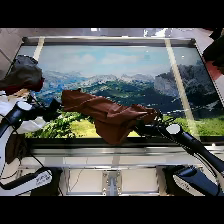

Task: Fold the shirts.

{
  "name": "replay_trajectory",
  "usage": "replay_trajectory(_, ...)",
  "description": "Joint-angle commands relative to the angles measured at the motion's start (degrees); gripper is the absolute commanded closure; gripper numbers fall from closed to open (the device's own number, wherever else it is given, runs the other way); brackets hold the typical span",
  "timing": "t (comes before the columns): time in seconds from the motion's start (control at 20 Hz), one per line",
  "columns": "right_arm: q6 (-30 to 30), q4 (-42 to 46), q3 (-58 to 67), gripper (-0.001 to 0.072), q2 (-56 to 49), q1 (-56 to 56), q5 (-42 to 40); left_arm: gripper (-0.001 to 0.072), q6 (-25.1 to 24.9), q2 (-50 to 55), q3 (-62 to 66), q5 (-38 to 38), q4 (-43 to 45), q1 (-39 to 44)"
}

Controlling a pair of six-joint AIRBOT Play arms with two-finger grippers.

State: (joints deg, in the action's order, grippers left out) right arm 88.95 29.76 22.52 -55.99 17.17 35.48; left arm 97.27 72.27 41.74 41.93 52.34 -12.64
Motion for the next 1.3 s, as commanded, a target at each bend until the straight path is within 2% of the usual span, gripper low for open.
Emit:
replay_trajectory(0.0, -0.1, 1.4, 4.0, 0.0695, 0.3, 0.0, -0.1, 0.0204, 0.0, 4.1, 0.0, -3.6, -0.9, 0.0)
replay_trajectory(0.25, -1.7, 2.3, 8.0, 0.0695, 0.3, 0.0, -0.1, 0.0206, -0.4, 6.7, 0.0, -9.7, -9.6, 0.4)
replay_trajectory(0.4, -4.2, 2.5, 9.8, 0.0696, 0.3, 0.0, -0.1, 0.0249, -2.5, 7.6, 0.1, -11.4, -11.6, 1.2)
replay_trajectory(0.45, -4.7, 2.6, 10.5, 0.0695, 0.3, 0.0, -0.1, 0.0416, -3.8, 7.6, 0.1, -11.4, -12.7, 1.4)
replay_trajectory(0.5, -4.8, 2.7, 11.1, 0.0696, 0.4, 0.0, -0.1, 0.0703, -3.9, 7.6, 0.1, -11.3, -13.8, 1.5)
replay_trajectory(0.65, -7.5, 4.3, 14.3, 0.0697, 0.8, 0.0, 2.3, 0.0697, -8.5, 5.1, 0.1, -10.4, -19.3, 1.1)
replay_trajectory(0.8, -8.1, 10.6, 21.4, 0.0697, 3.7, 0.0, 8.1, 0.0697, -14.6, -4.2, 0.2, -7.5, -23.9, -1.6)
replay_trajectory(0.95, -8.1, 18.4, 32.5, 0.0697, 10.4, 0.0, 16.9, 0.0697, -21.2, -20.5, 0.2, -2.8, -26.5, -7.4)
replay_trajectory(1.1, -8.0, 23.5, 44.5, 0.0697, 19.2, 0.0, 25.4, 0.0698, -23.9, -38.7, 2.2, -2.2, -26.4, -13.4)
replay_trajectory(1.25, -8.0, 25.0, 55.1, 0.0697, 27.1, 0.0, 26.1, 0.0699, -25.8, -51.8, 7.7, -2.2, -24.9, -18.6)
